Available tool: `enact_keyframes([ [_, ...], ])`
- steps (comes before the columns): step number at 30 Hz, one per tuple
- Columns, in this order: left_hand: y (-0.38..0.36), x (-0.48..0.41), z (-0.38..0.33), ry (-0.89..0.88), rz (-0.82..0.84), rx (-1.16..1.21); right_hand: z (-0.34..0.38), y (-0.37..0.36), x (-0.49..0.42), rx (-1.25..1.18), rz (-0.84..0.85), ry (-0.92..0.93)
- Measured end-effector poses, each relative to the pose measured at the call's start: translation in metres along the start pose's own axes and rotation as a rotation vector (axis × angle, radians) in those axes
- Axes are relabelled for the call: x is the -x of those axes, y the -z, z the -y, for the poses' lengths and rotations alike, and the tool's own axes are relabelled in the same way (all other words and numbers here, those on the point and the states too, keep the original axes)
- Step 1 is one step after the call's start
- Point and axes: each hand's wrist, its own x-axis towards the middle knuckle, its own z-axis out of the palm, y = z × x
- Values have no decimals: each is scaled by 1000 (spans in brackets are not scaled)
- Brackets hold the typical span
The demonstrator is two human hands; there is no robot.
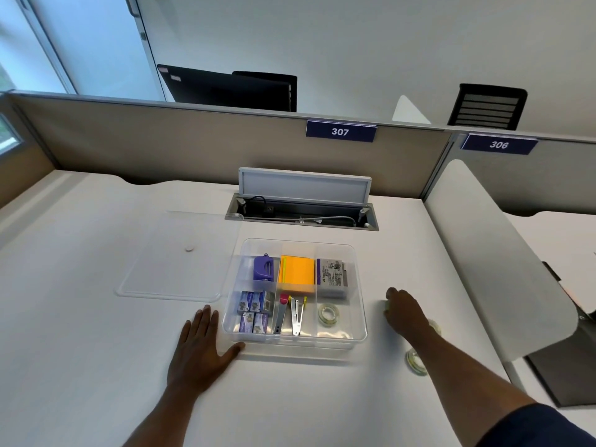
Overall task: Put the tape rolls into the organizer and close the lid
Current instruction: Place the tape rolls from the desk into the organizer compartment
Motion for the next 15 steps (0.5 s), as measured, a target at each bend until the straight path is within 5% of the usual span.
enact_keyframes([
  [7,0,0,-1,8,-3,-3,31,17,-10,-225,-198,40],
  [15,1,1,-1,1,1,-6,74,35,-8,-286,-180,282],
])
